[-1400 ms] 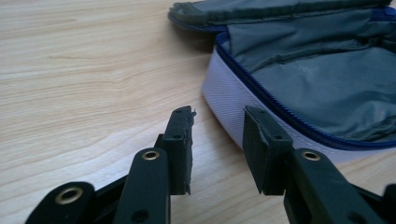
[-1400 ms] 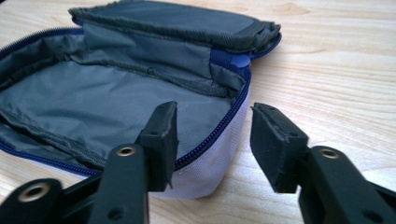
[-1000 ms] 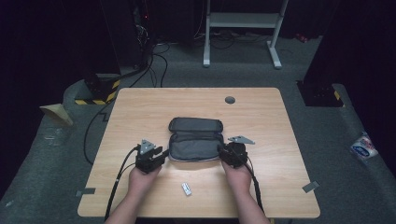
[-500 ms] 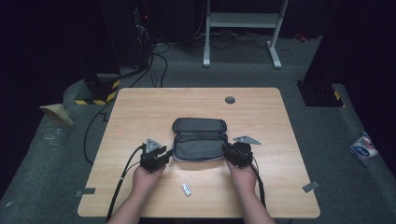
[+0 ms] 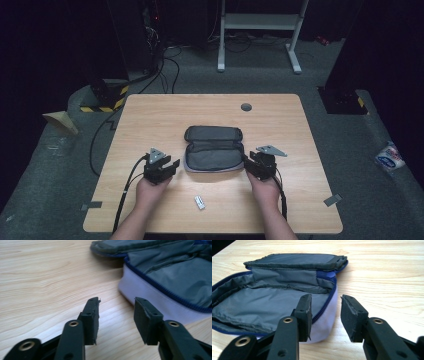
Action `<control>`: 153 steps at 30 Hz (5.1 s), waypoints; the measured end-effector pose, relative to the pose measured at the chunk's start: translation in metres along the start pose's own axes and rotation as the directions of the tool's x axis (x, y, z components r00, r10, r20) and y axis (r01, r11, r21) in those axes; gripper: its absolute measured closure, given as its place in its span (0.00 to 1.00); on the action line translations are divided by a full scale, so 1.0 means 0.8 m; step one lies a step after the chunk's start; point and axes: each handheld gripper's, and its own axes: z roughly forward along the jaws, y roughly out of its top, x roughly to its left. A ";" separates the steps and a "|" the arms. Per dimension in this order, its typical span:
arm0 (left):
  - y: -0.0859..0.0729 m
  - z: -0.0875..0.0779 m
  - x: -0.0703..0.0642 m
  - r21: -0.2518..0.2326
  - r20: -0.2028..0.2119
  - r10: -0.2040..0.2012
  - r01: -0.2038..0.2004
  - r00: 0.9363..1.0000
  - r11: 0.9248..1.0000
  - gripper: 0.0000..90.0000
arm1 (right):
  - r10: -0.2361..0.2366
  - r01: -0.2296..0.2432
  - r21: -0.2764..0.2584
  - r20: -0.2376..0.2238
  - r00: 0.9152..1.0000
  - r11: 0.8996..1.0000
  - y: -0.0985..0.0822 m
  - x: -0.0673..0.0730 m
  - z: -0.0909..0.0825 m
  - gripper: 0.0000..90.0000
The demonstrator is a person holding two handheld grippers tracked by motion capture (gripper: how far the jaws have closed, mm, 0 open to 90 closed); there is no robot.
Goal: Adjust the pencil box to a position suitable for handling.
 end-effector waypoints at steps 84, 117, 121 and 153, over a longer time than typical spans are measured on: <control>-0.075 -0.081 0.070 0.118 -0.142 0.006 0.011 0.990 0.993 0.17 | -0.362 0.379 0.030 -0.230 0.903 0.925 -0.078 0.124 -0.011 0.53; -0.075 -0.080 0.070 0.119 -0.134 0.010 0.006 0.991 0.993 0.17 | -0.427 0.476 0.065 -0.347 0.835 0.877 -0.105 0.180 -0.019 0.61; -0.075 -0.080 0.070 0.118 -0.134 0.010 0.006 0.991 0.993 0.17 | -0.434 0.487 0.077 -0.346 0.831 0.870 -0.107 0.182 -0.016 0.65; -0.075 -0.081 0.070 0.119 -0.134 0.015 0.001 0.991 0.993 0.18 | -0.468 0.514 0.078 -0.316 0.825 0.854 -0.107 0.183 -0.012 0.80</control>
